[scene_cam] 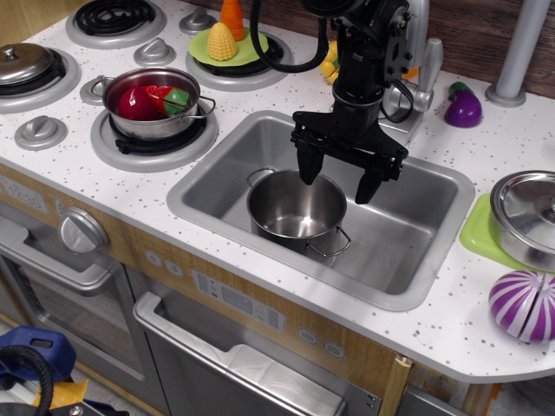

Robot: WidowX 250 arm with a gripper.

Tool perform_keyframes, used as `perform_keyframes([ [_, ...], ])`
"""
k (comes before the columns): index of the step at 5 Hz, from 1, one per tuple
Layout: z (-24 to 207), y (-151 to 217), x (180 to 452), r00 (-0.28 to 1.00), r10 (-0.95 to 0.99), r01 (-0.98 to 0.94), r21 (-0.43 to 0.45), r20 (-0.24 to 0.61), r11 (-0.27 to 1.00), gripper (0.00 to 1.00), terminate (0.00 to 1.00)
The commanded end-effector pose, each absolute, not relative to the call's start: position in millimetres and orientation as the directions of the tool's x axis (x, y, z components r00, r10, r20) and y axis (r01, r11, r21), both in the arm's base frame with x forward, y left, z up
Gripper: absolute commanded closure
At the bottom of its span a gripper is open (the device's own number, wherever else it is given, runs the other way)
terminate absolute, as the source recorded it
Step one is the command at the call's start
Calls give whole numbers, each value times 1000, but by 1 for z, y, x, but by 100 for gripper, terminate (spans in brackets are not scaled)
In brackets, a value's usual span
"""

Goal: Pick up pot from sink

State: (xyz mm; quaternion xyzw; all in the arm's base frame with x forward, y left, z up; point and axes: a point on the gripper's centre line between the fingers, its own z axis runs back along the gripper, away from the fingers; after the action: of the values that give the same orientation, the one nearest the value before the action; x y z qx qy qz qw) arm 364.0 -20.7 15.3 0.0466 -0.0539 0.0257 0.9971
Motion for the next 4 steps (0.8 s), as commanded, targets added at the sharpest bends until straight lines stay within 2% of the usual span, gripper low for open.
perform_keyframes([
  [1, 15, -21, 364, 993, 46, -56, 90, 110, 994, 0, 0],
  [3, -7, -12, 366, 987, 81, -90, 64, 142, 994, 0, 0],
  [4, -16, -9, 366, 979, 77, -92, 74, 189, 993, 0, 0],
])
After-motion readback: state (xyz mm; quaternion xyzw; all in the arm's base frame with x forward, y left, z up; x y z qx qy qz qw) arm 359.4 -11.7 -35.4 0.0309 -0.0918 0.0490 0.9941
